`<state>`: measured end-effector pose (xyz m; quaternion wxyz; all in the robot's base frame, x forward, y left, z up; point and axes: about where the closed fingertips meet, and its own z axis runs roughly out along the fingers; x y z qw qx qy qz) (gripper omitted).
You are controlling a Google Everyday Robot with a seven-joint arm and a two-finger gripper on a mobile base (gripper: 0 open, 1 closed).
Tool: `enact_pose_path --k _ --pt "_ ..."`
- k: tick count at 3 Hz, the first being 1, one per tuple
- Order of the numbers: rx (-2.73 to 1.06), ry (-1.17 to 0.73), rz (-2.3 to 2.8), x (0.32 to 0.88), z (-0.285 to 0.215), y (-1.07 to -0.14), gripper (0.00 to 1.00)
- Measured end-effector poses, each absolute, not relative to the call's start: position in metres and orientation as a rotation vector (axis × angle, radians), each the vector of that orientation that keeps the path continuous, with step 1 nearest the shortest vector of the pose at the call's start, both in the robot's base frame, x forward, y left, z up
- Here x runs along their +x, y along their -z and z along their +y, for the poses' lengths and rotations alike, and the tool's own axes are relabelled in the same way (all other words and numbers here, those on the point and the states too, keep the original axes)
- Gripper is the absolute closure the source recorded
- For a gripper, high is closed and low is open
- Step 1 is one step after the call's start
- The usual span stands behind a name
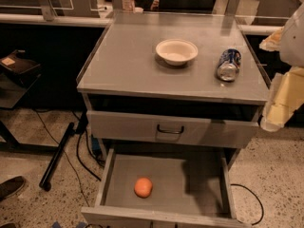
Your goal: Pick orange from middle drawer and place on counter
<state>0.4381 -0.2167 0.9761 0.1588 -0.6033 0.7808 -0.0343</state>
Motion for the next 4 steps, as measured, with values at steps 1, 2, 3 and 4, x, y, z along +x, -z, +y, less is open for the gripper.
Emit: enact_pose_path --k 1,2,3,4 --pt "-1.725 0.098 2.232 0.438 -0.217 -0.976 0.00" --pt "-1.765 0.092 2.196 0.435 -0.212 -0.969 0.00" --pt "-1.794 -0.009 2.128 0.422 -0.198 -0.935 0.00" --pt "-1.808 -0.097 2.111 0.414 -0.177 -0.892 0.00"
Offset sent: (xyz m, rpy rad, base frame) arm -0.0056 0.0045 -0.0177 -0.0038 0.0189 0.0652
